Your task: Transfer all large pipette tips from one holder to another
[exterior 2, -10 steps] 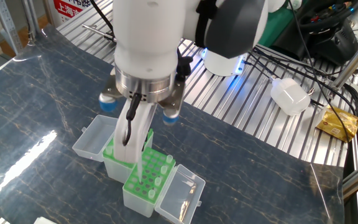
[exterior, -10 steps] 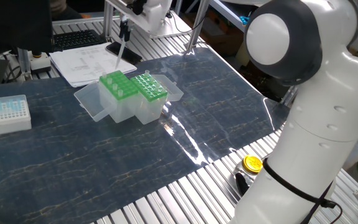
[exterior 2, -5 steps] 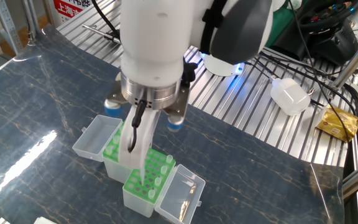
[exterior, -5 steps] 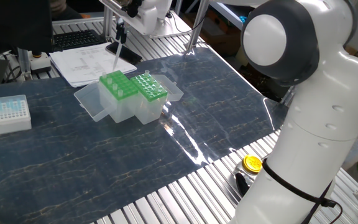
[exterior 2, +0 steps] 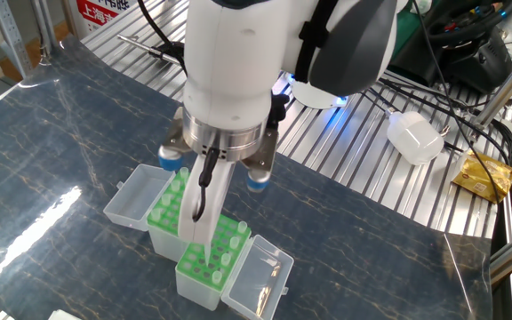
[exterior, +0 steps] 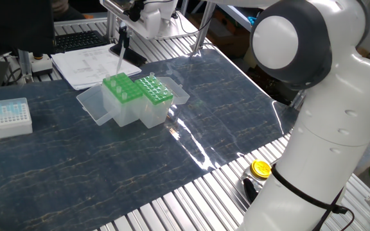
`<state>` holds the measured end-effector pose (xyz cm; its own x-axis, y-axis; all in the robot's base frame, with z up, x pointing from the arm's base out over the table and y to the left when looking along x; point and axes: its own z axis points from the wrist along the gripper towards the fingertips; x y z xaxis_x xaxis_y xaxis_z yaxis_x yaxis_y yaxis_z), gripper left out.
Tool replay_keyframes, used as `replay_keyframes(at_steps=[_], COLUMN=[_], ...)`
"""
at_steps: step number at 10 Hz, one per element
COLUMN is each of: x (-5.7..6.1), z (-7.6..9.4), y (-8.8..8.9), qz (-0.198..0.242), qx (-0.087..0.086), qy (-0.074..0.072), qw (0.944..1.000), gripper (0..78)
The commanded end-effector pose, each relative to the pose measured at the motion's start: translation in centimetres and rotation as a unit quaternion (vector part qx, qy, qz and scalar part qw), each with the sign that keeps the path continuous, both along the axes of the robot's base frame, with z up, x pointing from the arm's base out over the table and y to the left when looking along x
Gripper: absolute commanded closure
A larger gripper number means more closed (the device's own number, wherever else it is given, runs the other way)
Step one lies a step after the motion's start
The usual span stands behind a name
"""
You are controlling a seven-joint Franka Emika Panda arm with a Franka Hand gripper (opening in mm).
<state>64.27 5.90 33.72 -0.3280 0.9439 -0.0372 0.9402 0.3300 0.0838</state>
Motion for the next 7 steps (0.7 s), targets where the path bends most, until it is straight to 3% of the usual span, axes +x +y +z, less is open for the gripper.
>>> replay_keyframes(at_steps=[1,7], x=[0.1,-0.2], z=[-0.17,-0.69], y=[0.22,0.5], qz=[0.0,0.002], qx=[0.0,-0.004], qy=[-0.003,-0.002], qw=[1.0,1.0], gripper=[76.2,76.2])
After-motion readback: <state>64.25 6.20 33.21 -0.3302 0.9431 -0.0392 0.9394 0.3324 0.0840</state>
